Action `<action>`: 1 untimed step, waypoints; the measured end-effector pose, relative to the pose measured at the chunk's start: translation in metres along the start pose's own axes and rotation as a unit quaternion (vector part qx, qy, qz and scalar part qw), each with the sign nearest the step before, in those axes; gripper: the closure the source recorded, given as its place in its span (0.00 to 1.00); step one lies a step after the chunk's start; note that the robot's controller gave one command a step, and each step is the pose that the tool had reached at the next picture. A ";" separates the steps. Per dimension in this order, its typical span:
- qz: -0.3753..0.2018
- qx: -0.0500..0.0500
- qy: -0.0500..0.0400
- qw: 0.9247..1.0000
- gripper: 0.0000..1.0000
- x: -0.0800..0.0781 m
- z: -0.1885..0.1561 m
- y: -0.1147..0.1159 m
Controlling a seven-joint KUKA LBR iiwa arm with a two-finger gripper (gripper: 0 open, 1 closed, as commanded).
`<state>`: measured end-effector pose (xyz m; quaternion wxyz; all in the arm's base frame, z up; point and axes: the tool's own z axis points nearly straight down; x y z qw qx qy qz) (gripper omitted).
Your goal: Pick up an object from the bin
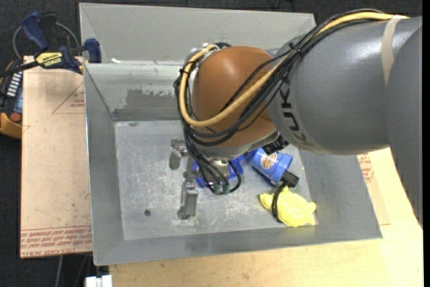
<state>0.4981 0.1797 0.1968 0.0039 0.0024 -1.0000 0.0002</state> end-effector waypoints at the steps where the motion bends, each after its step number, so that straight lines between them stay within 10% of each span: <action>1: 0.003 -0.001 -0.004 1.000 0.00 -0.002 -0.004 -0.001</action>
Offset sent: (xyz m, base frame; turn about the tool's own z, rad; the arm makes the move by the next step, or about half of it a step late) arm 0.0593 -0.0831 -0.1268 0.0052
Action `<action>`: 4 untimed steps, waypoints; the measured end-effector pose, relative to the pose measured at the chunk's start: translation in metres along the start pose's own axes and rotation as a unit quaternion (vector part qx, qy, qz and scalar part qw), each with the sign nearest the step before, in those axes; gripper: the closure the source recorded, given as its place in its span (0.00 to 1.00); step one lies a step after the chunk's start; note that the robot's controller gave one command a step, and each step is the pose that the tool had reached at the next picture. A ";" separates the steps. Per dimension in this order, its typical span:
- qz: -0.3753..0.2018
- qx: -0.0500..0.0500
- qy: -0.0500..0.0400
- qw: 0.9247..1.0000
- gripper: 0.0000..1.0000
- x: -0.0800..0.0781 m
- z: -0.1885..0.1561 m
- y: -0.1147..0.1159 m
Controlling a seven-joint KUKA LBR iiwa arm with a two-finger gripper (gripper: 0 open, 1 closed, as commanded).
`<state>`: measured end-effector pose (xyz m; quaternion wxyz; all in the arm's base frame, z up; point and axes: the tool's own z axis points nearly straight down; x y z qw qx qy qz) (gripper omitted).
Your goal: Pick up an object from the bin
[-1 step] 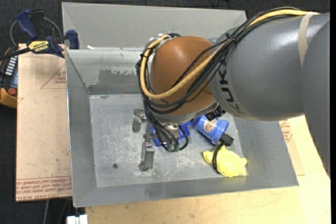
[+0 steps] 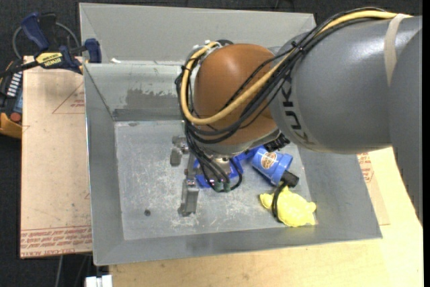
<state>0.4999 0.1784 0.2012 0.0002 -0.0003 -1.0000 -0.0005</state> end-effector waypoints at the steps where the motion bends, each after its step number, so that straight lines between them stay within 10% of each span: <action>1: 0.000 0.000 0.000 1.000 0.00 -0.050 0.107 -0.067; 4: -0.099 0.000 0.010 0.995 0.00 -0.098 0.132 -0.139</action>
Offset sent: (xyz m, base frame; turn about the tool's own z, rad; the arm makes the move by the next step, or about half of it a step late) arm 0.0704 -0.0715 -0.0641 -0.1158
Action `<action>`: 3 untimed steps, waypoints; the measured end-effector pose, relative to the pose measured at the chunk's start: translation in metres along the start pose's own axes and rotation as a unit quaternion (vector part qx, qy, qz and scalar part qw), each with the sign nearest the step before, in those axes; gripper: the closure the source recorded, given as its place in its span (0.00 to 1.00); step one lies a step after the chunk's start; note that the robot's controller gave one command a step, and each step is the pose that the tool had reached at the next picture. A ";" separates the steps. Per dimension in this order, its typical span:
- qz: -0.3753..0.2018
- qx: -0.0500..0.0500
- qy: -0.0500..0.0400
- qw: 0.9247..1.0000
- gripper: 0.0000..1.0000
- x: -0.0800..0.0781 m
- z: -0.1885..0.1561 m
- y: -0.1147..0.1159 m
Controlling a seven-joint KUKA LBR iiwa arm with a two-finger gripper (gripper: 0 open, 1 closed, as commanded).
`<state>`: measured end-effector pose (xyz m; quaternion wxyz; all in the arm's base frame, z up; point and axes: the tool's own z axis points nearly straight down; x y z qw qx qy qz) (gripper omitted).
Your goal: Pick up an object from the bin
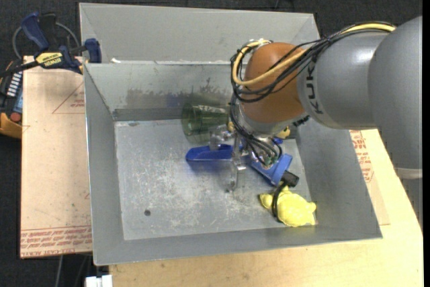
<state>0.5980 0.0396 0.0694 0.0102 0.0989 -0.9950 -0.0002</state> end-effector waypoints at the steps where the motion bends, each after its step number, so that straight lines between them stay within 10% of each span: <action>1: 0.114 -0.002 -0.017 0.993 1.00 0.008 -0.004 0.009; 3: 0.115 -0.002 -0.017 0.993 1.00 0.008 -0.007 0.009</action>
Offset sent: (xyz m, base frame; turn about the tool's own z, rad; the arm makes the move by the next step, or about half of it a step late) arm 0.0000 0.0000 0.0000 0.0000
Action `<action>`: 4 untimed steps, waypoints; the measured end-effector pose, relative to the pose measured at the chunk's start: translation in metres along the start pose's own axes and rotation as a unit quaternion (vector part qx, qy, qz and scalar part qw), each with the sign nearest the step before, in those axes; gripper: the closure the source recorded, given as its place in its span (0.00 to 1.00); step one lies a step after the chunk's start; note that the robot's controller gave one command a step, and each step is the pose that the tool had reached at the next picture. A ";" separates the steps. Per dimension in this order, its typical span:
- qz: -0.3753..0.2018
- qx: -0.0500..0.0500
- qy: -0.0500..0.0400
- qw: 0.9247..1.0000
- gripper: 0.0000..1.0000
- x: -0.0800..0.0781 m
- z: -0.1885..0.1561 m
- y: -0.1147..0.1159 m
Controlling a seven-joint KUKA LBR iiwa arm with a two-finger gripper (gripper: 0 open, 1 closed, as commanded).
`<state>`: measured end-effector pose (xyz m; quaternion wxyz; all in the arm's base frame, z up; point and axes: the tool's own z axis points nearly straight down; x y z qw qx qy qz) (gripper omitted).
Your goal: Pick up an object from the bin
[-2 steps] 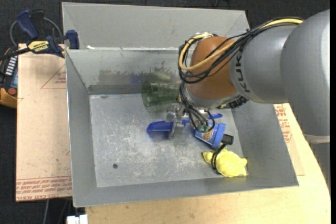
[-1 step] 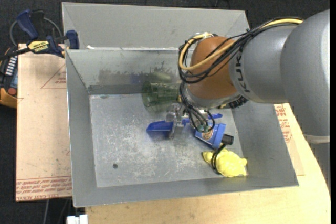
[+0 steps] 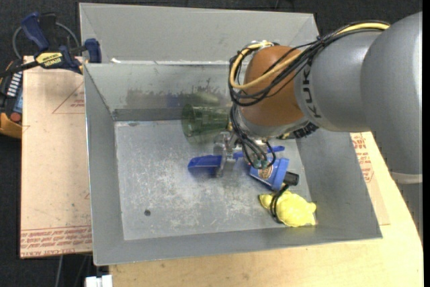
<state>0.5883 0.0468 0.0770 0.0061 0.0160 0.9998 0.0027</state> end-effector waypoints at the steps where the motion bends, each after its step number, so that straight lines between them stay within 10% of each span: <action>1: 0.000 0.000 0.000 1.000 1.00 0.000 -0.006 0.000; 4: 0.001 0.000 0.004 1.000 1.00 0.002 -0.061 0.000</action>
Offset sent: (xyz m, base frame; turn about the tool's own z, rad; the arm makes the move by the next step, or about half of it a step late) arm -0.0001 0.0000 0.0633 0.0000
